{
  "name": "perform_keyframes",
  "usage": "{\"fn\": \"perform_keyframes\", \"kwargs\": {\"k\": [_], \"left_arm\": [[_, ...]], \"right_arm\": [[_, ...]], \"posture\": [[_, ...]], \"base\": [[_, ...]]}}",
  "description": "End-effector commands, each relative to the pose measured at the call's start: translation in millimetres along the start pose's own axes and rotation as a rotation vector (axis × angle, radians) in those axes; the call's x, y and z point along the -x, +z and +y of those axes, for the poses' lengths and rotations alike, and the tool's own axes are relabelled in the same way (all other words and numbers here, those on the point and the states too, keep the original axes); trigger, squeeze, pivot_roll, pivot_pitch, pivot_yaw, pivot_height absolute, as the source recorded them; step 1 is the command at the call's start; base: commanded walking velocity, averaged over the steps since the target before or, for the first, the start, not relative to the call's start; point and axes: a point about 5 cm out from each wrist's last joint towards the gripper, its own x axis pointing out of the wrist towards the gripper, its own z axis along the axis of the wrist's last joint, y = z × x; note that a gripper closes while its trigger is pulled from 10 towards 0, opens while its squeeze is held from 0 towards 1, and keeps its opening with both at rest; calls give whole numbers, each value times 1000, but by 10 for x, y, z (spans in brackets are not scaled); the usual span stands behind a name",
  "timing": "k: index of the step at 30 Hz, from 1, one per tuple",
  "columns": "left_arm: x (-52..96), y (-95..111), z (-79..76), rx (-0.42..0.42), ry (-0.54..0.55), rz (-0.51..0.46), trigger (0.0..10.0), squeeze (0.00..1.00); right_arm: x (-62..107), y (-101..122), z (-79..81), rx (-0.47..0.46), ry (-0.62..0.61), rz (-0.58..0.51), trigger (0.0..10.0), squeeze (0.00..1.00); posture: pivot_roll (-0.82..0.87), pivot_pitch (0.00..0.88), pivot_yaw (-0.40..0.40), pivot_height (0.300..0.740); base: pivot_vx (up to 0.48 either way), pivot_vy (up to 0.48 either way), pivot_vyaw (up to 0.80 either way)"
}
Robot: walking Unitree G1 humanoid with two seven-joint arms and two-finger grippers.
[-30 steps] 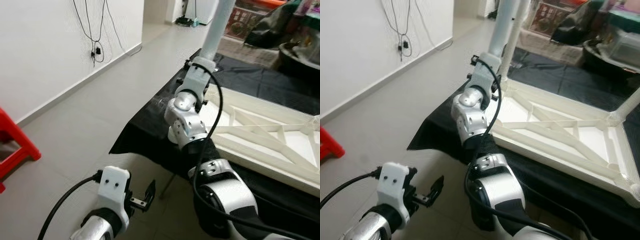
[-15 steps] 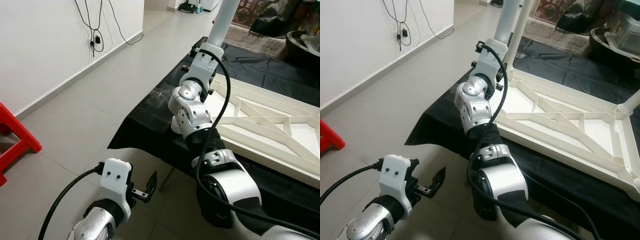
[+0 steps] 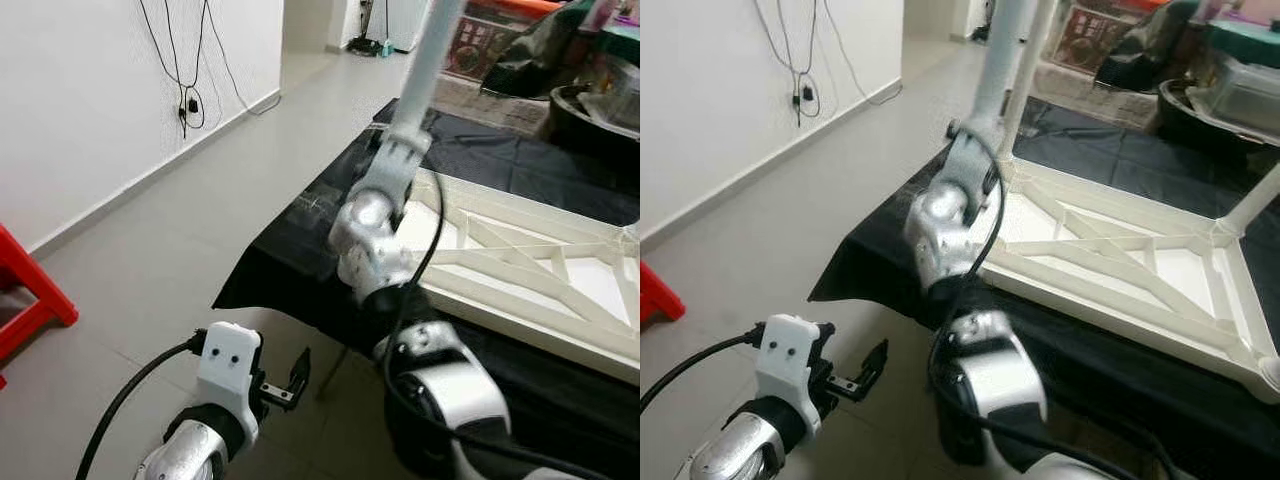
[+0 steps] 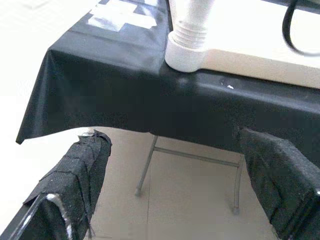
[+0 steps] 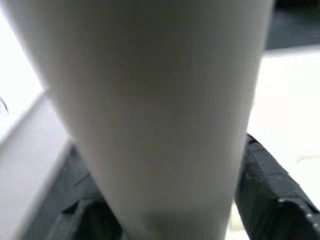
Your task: Building children table
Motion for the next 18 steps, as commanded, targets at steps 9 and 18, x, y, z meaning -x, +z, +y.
{"fn": "perform_keyframes", "kwargs": {"k": [9,18], "left_arm": [[13,-43,-1,1,2,17,10000,0],[9,-47,13,-3,5,17,10000,0]], "right_arm": [[13,38,36,-29,29,-9,10000,1000],[44,41,21,-36,57,-23,10000,0]], "posture": [[72,100,-93,740],[72,99,-89,740]], "base": [[0,0,0],[0,0,0]]}}
